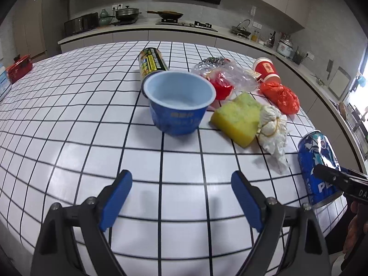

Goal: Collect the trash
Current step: 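Grasp the blue plastic cup with left tool while right tool grasps the Pepsi can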

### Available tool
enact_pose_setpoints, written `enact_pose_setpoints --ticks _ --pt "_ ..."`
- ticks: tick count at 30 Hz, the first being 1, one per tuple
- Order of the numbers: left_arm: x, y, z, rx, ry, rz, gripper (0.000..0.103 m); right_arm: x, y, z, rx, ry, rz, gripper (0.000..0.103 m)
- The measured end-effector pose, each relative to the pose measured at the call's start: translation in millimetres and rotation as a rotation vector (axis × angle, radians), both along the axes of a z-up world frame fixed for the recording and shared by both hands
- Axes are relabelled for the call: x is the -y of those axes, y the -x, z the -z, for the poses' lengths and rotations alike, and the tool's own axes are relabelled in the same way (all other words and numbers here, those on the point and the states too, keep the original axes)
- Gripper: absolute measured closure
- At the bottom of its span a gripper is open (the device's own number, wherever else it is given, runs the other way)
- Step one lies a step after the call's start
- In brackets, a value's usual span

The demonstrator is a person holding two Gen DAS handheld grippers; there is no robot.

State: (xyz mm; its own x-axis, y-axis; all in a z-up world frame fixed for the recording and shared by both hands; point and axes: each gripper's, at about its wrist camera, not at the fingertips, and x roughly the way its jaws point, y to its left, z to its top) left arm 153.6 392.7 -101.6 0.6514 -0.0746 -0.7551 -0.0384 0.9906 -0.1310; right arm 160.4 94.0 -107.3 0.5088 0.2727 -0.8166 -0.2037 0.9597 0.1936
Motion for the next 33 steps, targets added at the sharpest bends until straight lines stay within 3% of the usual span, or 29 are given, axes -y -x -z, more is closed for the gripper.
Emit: enact_pose_setpoints --ticks 11,20,23,33 --pt "-3.6 -45.2 6.2 0.001 0.011 0.015 0.014 2.4 -44.0 -2.1 0.024 0.034 0.033 0.031" --pt "-7.4 -69.9 7.9 -0.005 0.028 -0.006 0.015 2.6 -56.1 5.0 -0.007 0.048 0.038 0.03" --pt "-6.7 -68.2 8.5 -0.003 0.026 0.01 0.029 4.9 -54.1 6.0 -0.009 0.031 0.035 0.033" --pt "4.8 -36.1 -10.1 0.054 0.033 0.036 0.03 17.5 -43.3 -5.9 0.035 0.024 0.021 0.034"
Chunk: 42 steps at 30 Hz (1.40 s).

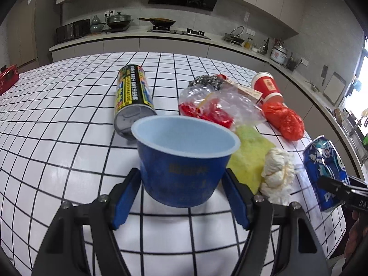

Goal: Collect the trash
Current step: 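Grasp the blue plastic cup with left tool while right tool grasps the Pepsi can, then carry the blue cup with left tool while right tool carries the Pepsi can to the bin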

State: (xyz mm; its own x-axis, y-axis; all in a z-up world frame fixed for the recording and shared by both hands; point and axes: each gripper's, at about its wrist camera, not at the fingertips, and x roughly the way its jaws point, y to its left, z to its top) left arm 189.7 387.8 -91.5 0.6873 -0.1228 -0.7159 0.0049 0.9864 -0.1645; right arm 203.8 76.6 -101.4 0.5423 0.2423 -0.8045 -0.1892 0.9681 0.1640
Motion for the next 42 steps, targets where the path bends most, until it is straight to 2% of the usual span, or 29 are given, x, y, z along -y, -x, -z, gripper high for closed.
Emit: enact_pose_setpoints --ticks 7,9,11,13,16,17,25,31,35,42 --pt "9.0 10.6 1.4 0.007 -0.004 -0.011 0.029 15.0 11.1 -6.9 0.011 -0.003 -0.031 0.034" --pt "10.3 5.6 7.7 -0.021 -0.013 -0.032 0.026 15.8 13.9 -4.3 0.011 -0.004 -0.046 0.034" --pt "10.6 2.2 11.9 -0.042 -0.023 -0.058 0.015 17.5 16.4 -0.2 0.003 -0.002 -0.05 0.033" --pt "8.2 0.2 9.6 -0.025 -0.006 -0.058 0.014 20.4 19.3 1.5 0.004 -0.005 -0.047 0.033" --pt "6.1 -7.4 14.3 -0.063 0.025 -0.036 0.015 24.5 19.2 3.6 0.001 -0.01 -0.036 0.033" --pt "5.9 -6.2 13.1 -0.052 0.034 -0.029 0.025 25.4 19.1 4.0 0.001 -0.01 -0.033 0.033" --pt "12.5 10.4 -9.5 0.025 0.035 -0.011 0.025 30.6 21.7 -9.2 0.033 -0.007 -0.024 0.034" --pt "51.3 23.4 -26.2 0.061 0.023 0.039 0.025 51.5 27.2 -16.2 0.05 -0.001 -0.022 0.034" --pt "86.5 30.0 -27.2 0.063 0.023 0.064 0.025 77.7 31.0 -18.4 0.062 -0.002 -0.02 0.034" --pt "170.4 35.1 -26.7 0.06 0.005 0.086 0.025 165.6 37.8 -17.7 0.075 -0.015 -0.009 0.034"
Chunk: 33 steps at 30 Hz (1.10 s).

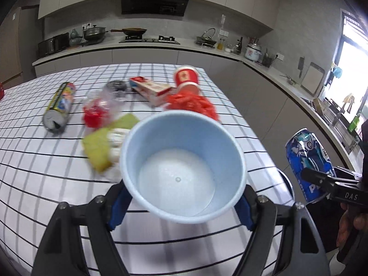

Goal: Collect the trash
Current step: 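Carry the blue cup with left tool while right tool carries the Pepsi can to the bin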

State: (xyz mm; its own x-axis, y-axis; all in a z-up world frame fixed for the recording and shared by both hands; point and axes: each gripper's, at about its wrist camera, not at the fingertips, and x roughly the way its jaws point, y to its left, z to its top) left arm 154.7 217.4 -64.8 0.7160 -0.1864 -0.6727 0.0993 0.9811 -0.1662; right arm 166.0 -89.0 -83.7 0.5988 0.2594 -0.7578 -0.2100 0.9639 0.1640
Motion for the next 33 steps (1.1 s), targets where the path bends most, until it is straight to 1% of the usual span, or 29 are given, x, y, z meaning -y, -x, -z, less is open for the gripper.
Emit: enact_pose_setpoints --ticks 5,8,11,14,18,21,28,33 --pt "85.5 -2.8 4.4 -0.009 0.002 0.022 0.025 86.3 2.4 1.6 -0.006 0.0 0.029 0.034" --pt "129.9 -4.5 8.0 -0.009 0.01 0.044 0.025 143.8 1.7 5.3 -0.019 0.019 0.044 0.034" --pt "173.8 -6.4 12.9 -0.012 0.008 0.075 0.025 188.6 1.0 7.5 -0.025 0.019 0.063 0.034" --pt "206.8 -10.4 18.5 -0.023 0.015 0.094 0.025 219.7 0.8 12.5 -0.032 0.033 0.066 0.034" --pt "243.0 -15.6 30.1 -0.054 0.009 0.122 0.025 247.6 -0.3 16.1 -0.042 0.043 0.064 0.034" --pt "261.4 -17.3 40.9 -0.076 -0.01 0.132 0.025 261.4 -4.1 22.7 -0.055 0.043 0.058 0.034" --pt "267.6 -25.9 76.7 -0.151 -0.028 0.107 0.025 273.2 -16.4 60.1 -0.095 0.066 0.027 0.034" --pt "272.1 -27.5 89.1 -0.168 -0.032 0.086 0.025 273.5 -23.4 85.3 -0.129 0.063 0.001 0.034"
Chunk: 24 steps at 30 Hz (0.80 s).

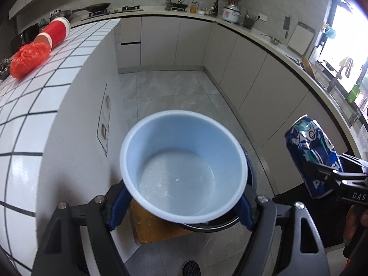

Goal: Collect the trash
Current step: 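Carry the blue cup with left tool while right tool carries the Pepsi can to the bin, then open both tools over the bin, dropping the blue cup and Pepsi can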

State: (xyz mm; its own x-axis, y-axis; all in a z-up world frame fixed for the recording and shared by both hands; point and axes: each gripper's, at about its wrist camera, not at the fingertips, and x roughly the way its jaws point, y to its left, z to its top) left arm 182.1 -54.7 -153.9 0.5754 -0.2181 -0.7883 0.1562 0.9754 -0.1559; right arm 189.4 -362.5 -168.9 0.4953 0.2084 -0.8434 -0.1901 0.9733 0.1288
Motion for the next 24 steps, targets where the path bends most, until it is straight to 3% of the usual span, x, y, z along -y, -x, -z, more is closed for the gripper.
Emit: enact_pose_setpoints --ticks 10,16,18,19,22,24 --pt "9.9 -19.1 31.8 -0.032 -0.025 -0.015 0.025 -23.0 -30.9 49.6 -0.061 0.013 -0.112 0.034" --pt "15.4 -32.0 53.8 -0.087 0.019 0.0 0.023 -31.5 -46.9 78.2 -0.082 0.033 -0.214 0.032" --pt "14.0 -40.8 63.3 -0.128 -0.014 -0.034 0.017 -36.1 -52.7 91.9 -0.087 0.095 -0.268 0.012" --pt "11.7 -42.5 63.8 -0.122 -0.027 -0.057 0.012 -36.8 -56.1 100.0 -0.081 0.164 -0.262 0.008" --pt "4.1 -39.9 56.8 -0.1 -0.028 -0.076 0.009 -30.7 -54.6 104.7 -0.068 0.197 -0.302 0.007" --pt "3.4 -36.3 53.8 -0.094 -0.031 -0.075 0.009 -19.5 -52.7 98.6 -0.057 0.155 -0.298 0.007"
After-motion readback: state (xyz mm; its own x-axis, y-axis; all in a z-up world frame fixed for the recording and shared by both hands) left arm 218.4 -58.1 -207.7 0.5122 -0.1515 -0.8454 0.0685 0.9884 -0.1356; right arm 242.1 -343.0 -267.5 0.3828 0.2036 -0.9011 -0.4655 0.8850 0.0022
